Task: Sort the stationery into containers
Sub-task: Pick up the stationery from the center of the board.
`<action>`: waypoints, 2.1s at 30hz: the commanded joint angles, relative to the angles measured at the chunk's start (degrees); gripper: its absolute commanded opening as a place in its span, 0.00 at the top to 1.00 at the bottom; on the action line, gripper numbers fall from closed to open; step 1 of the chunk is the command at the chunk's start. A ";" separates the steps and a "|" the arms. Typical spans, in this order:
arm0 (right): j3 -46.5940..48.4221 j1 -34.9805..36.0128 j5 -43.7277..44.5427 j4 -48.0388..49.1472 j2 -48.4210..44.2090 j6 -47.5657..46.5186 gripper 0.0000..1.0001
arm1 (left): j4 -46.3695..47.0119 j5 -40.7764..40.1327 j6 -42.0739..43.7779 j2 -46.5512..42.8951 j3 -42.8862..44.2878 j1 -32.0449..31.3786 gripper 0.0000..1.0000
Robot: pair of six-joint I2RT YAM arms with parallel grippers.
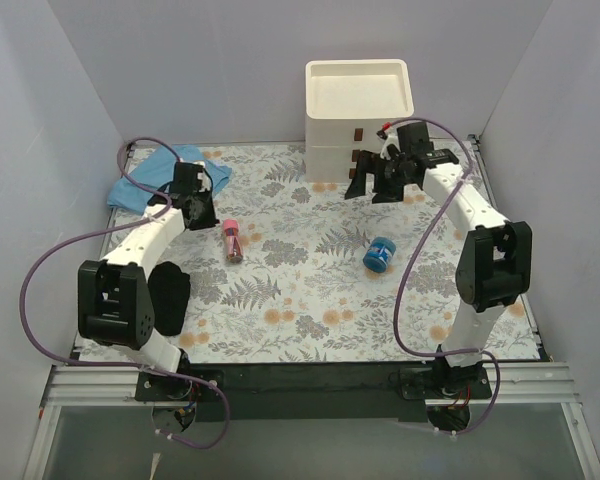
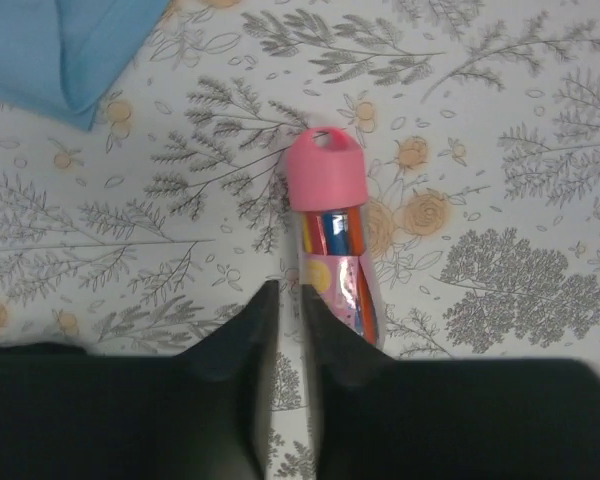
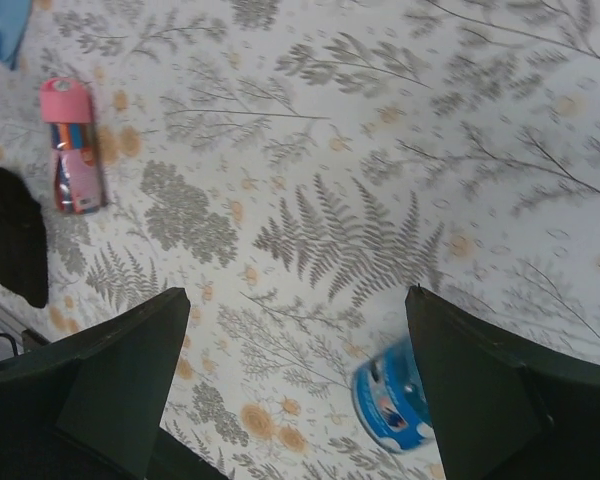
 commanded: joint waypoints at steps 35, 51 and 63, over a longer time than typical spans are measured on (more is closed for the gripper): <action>38.29 32.74 10.00 6.76 34.00 6.80 0.12 | 7.78 21.06 -16.43 8.95 -9.12 7.18 1.00; 46.12 39.16 20.10 8.70 42.43 12.24 0.14 | 6.20 21.23 -23.64 0.34 -15.72 8.67 1.00; 47.35 42.67 31.79 9.22 46.04 7.95 0.27 | 2.68 22.99 -23.46 -4.94 -16.07 11.48 1.00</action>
